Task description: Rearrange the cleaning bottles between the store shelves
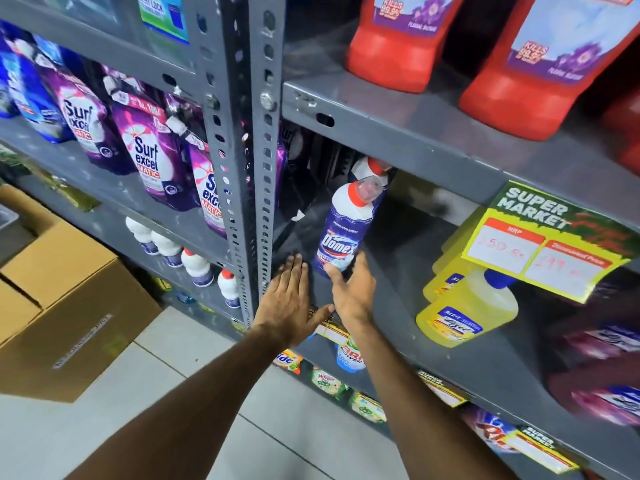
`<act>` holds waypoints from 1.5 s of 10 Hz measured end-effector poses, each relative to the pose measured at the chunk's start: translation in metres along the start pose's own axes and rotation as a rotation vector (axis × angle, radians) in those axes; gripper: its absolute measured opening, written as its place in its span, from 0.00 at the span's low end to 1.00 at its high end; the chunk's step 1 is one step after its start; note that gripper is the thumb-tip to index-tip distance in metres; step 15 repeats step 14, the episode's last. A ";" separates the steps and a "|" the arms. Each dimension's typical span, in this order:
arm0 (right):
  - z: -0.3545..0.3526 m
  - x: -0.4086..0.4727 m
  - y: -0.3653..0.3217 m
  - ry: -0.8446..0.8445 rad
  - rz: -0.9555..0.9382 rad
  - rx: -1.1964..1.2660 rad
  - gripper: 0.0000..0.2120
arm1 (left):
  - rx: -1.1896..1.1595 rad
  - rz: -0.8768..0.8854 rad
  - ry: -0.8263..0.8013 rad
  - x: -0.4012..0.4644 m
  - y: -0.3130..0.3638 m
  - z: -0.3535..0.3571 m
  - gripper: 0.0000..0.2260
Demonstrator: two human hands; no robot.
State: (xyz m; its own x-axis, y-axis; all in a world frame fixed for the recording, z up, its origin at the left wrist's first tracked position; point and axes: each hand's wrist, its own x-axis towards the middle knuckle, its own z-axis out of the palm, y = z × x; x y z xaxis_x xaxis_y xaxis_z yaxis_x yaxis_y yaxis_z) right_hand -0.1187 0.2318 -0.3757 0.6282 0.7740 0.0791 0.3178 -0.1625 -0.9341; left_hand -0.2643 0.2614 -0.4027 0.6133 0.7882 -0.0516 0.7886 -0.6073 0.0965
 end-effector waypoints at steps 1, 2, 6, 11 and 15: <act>-0.003 -0.001 0.003 -0.011 -0.015 0.027 0.21 | 0.008 -0.008 0.003 0.001 0.000 0.001 0.48; -0.006 -0.002 0.003 -0.031 -0.013 0.040 0.22 | 0.017 -0.010 -0.005 0.000 0.000 0.002 0.48; -0.009 -0.003 0.005 -0.050 -0.015 0.071 0.24 | 0.030 -0.016 -0.029 0.001 0.002 0.001 0.47; -0.006 -0.003 0.008 -0.058 -0.009 0.028 0.21 | 0.002 -0.019 -0.046 0.000 0.002 -0.003 0.47; -0.021 -0.020 -0.006 -0.047 -0.012 0.032 0.39 | -0.011 0.003 -0.169 -0.004 0.000 -0.026 0.48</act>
